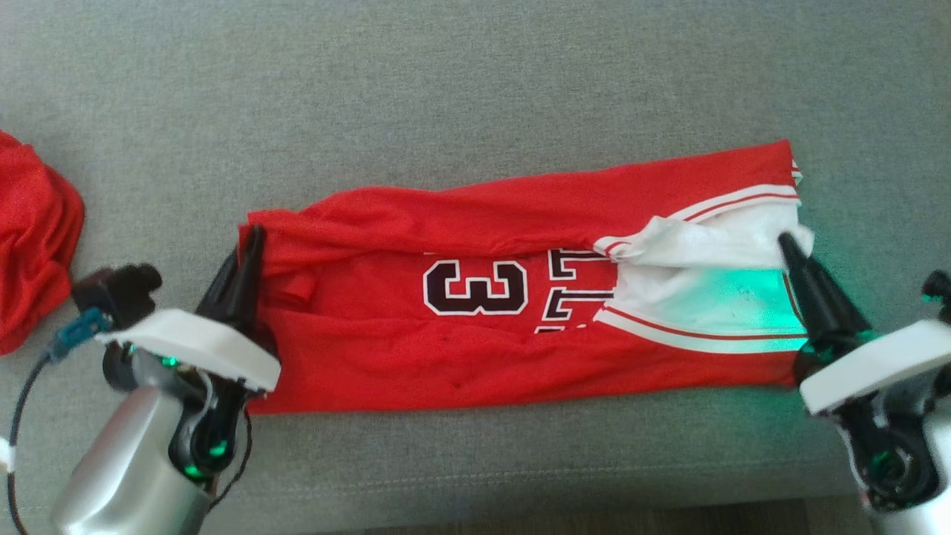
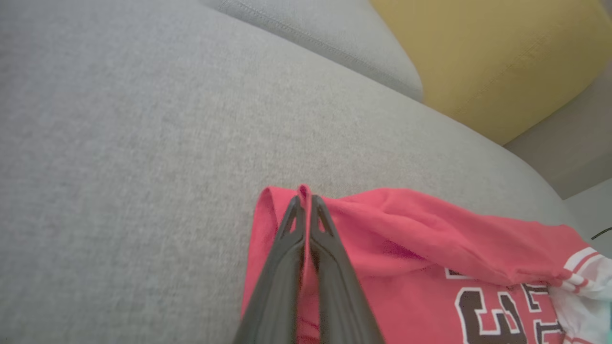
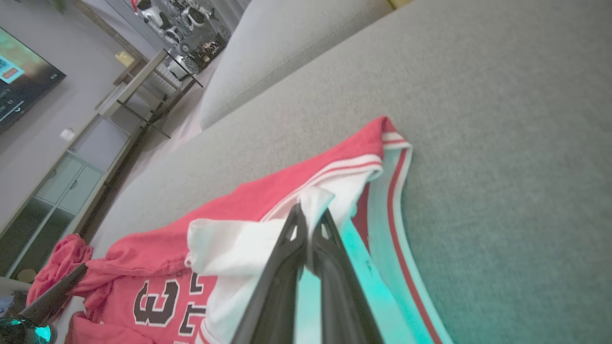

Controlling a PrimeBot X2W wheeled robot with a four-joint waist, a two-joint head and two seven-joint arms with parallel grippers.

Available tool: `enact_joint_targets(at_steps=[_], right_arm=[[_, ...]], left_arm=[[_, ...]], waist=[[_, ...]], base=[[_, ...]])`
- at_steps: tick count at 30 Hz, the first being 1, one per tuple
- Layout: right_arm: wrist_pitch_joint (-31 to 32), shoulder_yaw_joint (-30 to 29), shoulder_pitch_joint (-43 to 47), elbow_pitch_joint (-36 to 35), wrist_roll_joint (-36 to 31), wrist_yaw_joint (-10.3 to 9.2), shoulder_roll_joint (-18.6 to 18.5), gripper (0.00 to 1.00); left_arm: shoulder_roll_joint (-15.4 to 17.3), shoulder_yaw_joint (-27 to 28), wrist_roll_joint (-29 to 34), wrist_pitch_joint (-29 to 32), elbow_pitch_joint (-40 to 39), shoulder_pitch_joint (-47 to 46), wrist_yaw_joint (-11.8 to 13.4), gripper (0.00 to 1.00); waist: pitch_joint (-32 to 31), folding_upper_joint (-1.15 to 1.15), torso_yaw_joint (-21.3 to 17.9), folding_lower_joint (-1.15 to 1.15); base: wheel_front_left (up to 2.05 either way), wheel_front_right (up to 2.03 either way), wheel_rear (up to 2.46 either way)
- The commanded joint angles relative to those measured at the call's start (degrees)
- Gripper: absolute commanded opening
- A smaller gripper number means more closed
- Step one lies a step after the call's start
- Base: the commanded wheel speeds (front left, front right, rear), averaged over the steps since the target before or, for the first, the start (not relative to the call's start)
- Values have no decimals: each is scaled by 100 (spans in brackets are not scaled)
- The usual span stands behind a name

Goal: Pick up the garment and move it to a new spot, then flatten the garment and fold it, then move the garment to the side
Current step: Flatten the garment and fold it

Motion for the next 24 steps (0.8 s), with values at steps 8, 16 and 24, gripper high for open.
enact_joint_targets(at_steps=[8, 16, 24], right_arm=[[171, -77, 459, -270, -956, -4, 308, 100], [-151, -254, 605, -696, -2066, -4, 563, 100], [-331, -526, 494, -1079, -2705, -4, 812, 100]], left_arm=[[270, 114, 86, 41, -198, 273, 294, 100], [285, 202, 670, -301, -587, 601, 757, 100], [119, 580, 1404, -363, -1430, 800, 1080, 100]], waist=[[-70, 0, 0, 0], [-291, 0, -17, 0], [-571, 0, 20, 0]], base=[[0, 0, 0], [0, 0, 0], [0, 0, 0]])
